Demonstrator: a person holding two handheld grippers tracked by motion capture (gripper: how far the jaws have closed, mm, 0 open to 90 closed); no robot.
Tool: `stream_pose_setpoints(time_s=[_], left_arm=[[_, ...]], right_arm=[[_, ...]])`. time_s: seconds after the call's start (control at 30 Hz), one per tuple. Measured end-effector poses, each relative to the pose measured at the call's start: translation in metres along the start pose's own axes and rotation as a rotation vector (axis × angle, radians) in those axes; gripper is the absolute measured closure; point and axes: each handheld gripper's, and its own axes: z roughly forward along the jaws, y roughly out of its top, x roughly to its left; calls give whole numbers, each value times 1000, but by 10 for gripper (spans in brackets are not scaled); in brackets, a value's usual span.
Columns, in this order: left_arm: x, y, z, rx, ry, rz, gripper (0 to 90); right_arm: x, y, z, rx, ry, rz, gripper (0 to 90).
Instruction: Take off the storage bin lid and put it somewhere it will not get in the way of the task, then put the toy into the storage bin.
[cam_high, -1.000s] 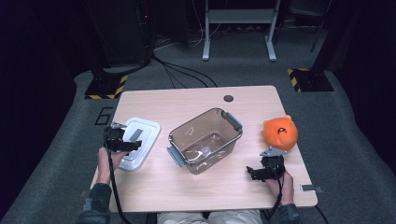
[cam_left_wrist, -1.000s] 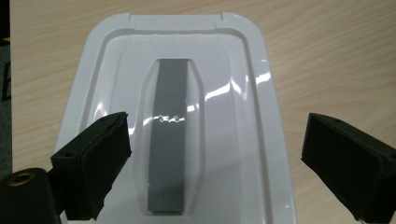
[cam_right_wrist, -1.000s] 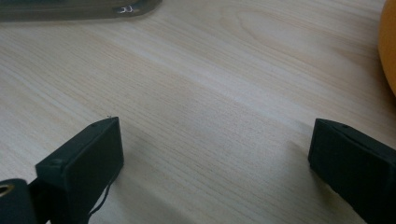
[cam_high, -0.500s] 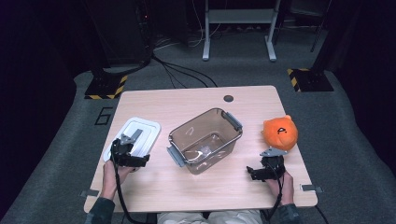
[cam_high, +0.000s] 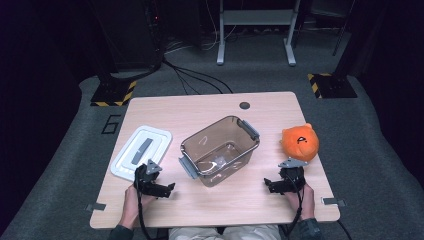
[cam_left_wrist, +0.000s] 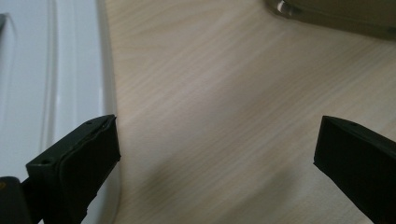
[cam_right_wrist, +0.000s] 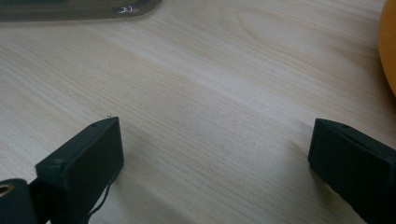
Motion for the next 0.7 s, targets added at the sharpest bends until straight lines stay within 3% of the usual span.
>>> stream_pose_setpoints(time_s=[0.07, 0.2, 0.37, 0.7], left_arm=[[-9, -2, 6, -2, -8, 12, 1], [-15, -2, 11, -3, -12, 12, 0], [-13, -7, 19, -63, -48, -50, 0], [-14, -7, 19, -68, -42, -51, 0]], right_arm=[[0, 0, 0, 1, -1, 0, 25], [0, 0, 0, 0, 1, 1, 25], [0, 0, 0, -2, -1, -5, 23], [1, 0, 1, 1, -16, -2, 4]])
